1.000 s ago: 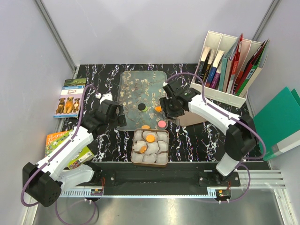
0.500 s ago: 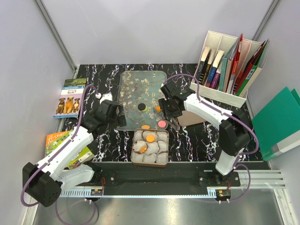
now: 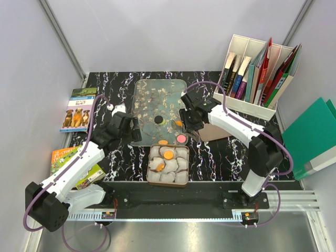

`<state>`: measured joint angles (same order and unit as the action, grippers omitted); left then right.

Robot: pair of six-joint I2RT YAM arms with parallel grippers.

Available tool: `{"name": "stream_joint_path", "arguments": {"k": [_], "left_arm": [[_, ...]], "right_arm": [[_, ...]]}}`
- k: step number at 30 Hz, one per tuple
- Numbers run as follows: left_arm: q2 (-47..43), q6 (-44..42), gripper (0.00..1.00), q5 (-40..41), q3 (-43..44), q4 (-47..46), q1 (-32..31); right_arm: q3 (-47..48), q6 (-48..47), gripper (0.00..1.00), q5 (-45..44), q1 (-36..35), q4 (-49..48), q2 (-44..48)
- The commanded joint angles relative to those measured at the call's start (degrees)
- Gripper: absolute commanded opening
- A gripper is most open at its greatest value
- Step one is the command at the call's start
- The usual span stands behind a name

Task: Pack the cookies

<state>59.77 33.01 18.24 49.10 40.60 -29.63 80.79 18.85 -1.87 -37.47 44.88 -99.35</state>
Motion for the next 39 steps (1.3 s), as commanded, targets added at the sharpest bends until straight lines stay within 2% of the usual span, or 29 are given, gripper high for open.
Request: {"name": "stream_joint_path", "arguments": {"k": [1, 18, 25, 31, 39], "left_arm": [[0.00, -0.41, 0.94, 0.22, 0.21, -1.49, -0.26], [-0.18, -0.50, 0.94, 0.31, 0.12, -1.49, -0.17], [0.09, -0.41, 0.94, 0.39, 0.21, -1.49, -0.25], [0.00, -0.32, 0.94, 0.74, 0.03, -1.49, -0.26], [0.26, -0.06, 0.94, 1.01, 0.29, -1.40, -0.17]], "right_arm": [[3.05, -0.13, 0.38, 0.37, 0.12, 0.29, 4.69], [6.13, 0.13, 0.24, -0.94, 0.12, 3.54, 10.40], [4.55, 1.10, 0.20, 3.52, -0.32, 5.39, 16.45], [2.26, 2.06, 0.16, 2.04, -7.60, 10.48, 23.67], [-1.60, 10.06, 0.13, -2.70, -18.77, 15.58, 30.34]]}}
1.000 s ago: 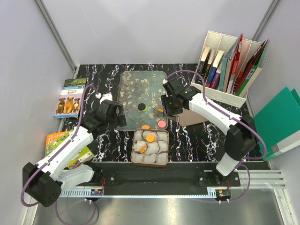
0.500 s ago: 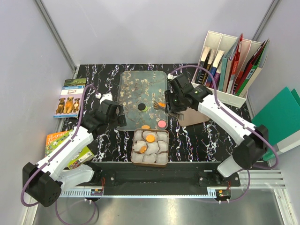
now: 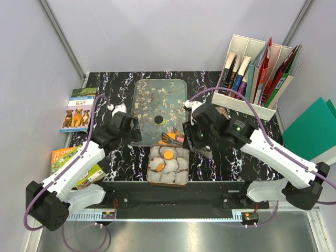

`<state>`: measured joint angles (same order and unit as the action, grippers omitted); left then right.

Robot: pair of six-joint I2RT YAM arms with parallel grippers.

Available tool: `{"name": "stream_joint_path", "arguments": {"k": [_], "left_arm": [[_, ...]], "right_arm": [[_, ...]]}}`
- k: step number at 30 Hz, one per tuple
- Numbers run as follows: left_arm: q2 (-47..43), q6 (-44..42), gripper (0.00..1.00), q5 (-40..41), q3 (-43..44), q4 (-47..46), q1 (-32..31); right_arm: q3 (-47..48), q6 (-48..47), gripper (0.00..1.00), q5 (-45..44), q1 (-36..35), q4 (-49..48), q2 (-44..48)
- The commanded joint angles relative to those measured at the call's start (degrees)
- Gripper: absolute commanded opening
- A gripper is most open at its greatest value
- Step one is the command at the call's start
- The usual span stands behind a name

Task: Pack the cookies

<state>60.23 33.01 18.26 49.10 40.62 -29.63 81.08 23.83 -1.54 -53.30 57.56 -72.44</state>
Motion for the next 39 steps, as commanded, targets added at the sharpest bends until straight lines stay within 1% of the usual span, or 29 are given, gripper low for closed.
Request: {"name": "stream_joint_path", "arguments": {"k": [1, 7, 11, 16, 20, 24, 25, 31, 37, 39], "left_arm": [[-0.20, 0.03, 0.94, 0.99, 0.21, -1.42, -0.17], [-0.37, 0.12, 0.94, 1.07, 0.12, -1.42, -0.17], [-0.29, 0.12, 0.94, 0.99, 0.12, -1.51, -0.25], [-0.55, 0.12, 0.94, 0.90, -0.06, -1.42, -0.17], [-1.08, 0.03, 0.94, 1.07, -0.32, -1.42, -0.25], [-0.90, 0.03, 0.94, 0.90, -0.15, -1.42, -0.17], [-0.81, 0.12, 0.94, 0.90, 0.03, -1.42, -0.25], [-0.72, 0.12, 0.94, 0.90, -0.06, -1.51, -0.26], [-0.72, 0.03, 0.94, 0.90, 0.03, -1.42, -0.17], [-0.81, 0.03, 0.94, 0.90, -0.14, -1.42, -0.17]], "right_arm": [[-3.02, 5.69, 0.11, -3.38, -4.17, 3.08, 3.97], [-7.07, 9.65, 0.11, -3.21, -7.60, 3.70, 6.53], [-8.39, 11.67, 0.09, -3.82, -11.99, 3.09, 5.65], [-8.57, 12.46, 0.09, -4.26, -13.85, 1.68, 3.54], [-8.48, 12.55, 0.11, -4.87, -13.94, 1.68, 3.27], [-8.57, 12.64, 0.19, -4.79, -13.94, 1.85, 2.84], [-8.74, 12.73, 0.23, -4.87, -14.03, 1.68, 2.84], [-9.01, 12.90, 0.36, -4.79, -14.03, 1.59, 2.66], [-8.66, 12.90, 0.42, -4.61, -14.11, 1.68, 2.40], [-8.57, 12.82, 0.45, -4.52, -14.11, 1.59, 2.22]]}}
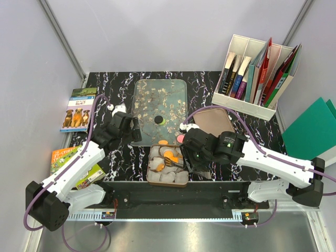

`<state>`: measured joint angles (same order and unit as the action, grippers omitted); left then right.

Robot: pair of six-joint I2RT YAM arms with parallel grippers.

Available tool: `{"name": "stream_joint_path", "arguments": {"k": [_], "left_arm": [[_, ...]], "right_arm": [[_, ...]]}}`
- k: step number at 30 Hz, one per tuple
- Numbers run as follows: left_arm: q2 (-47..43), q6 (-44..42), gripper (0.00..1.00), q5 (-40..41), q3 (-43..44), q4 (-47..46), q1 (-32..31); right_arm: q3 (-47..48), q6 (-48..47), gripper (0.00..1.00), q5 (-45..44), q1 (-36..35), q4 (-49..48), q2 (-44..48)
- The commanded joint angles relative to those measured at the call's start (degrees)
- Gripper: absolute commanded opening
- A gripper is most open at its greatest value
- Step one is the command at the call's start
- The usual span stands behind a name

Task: Pack the cookies

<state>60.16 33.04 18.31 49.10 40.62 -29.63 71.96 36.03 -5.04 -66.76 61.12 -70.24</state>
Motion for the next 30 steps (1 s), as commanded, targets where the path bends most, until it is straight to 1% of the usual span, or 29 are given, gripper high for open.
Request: {"name": "stream_joint_path", "arguments": {"k": [1, 9, 16, 26, 30], "left_arm": [[-0.75, 0.10, 0.94, 0.85, -0.06, -1.42, -0.25], [-0.66, 0.01, 0.94, 0.85, 0.03, -1.42, -0.25], [-0.75, 0.01, 0.94, 0.85, 0.03, -1.42, -0.17], [-0.84, 0.01, 0.94, 0.85, -0.06, -1.42, -0.17], [-0.84, 0.01, 0.94, 0.77, -0.06, -1.33, -0.25]], "right_arm": [[0.63, 0.71, 0.46, -1.03, -0.65, -1.97, 0.01], [0.90, 0.71, 0.58, -0.94, -1.00, -2.15, -0.25], [1.51, 0.71, 0.58, -0.76, -1.26, -2.15, -0.78], [2.04, 0.88, 0.62, -0.50, -1.70, -1.88, -1.22], [2.30, 1.06, 0.62, -1.38, -1.88, -1.71, -0.87]]}}
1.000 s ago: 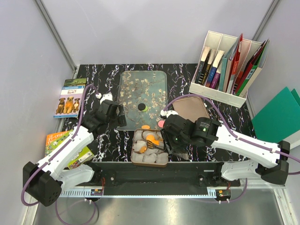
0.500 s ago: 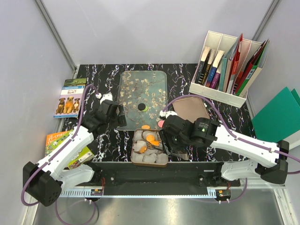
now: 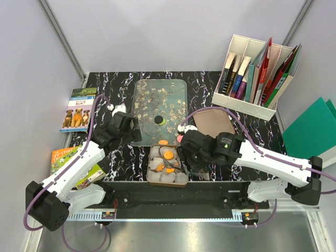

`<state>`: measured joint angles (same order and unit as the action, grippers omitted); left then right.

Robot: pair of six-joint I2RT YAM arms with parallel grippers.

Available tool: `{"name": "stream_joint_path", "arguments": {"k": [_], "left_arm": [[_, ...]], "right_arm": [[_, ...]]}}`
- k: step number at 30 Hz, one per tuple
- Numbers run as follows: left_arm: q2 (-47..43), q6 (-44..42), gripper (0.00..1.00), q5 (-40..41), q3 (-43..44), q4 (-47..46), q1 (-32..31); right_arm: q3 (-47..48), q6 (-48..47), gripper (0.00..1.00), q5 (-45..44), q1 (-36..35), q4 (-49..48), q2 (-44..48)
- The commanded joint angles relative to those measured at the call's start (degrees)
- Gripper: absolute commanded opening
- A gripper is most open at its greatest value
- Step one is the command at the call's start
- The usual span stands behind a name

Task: Pack the cookies

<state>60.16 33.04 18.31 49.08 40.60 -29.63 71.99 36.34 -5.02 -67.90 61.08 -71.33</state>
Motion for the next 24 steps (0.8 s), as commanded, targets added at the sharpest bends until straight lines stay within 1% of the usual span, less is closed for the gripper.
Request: {"name": "stream_joint_path", "arguments": {"k": [1, 5, 8, 11, 15, 16, 19, 24], "left_arm": [[-0.84, 0.01, 0.94, 0.77, -0.04, -1.40, -0.17], [-0.84, 0.10, 0.94, 0.77, -0.04, -1.49, -0.25], [-0.49, 0.27, 0.94, 0.42, 0.23, -1.49, -0.25], [-0.66, 0.27, 0.94, 0.24, 0.14, -1.40, -0.17], [-1.45, 0.10, 0.94, 0.68, -0.12, -1.40, -0.25], [-1.97, 0.01, 0.94, 0.77, -0.30, -1.40, -0.17], [-2.85, 0.01, 0.94, 1.38, -0.39, -1.05, -0.17], [-3.30, -0.34, 0.94, 2.44, -0.12, -0.87, -0.26]], "right_arm": [[2.46, 0.75, 0.62, -2.27, -0.66, -1.67, 0.31], [5.00, -0.38, 0.60, -5.35, -0.66, -1.23, 0.49], [9.13, -3.37, 0.61, -7.81, -0.57, -0.96, -2.23], [14.05, -7.32, 0.62, -9.66, 0.48, -1.31, -8.27], [18.97, -11.90, 0.63, -8.17, 4.78, -2.98, -13.56], [19.94, -13.21, 0.62, -6.69, 7.49, -3.68, -14.27], [20.82, -15.41, 0.62, -4.30, 11.98, -6.58, -16.99], [23.72, -18.14, 0.61, -1.85, 16.92, -8.34, -22.79]]}}
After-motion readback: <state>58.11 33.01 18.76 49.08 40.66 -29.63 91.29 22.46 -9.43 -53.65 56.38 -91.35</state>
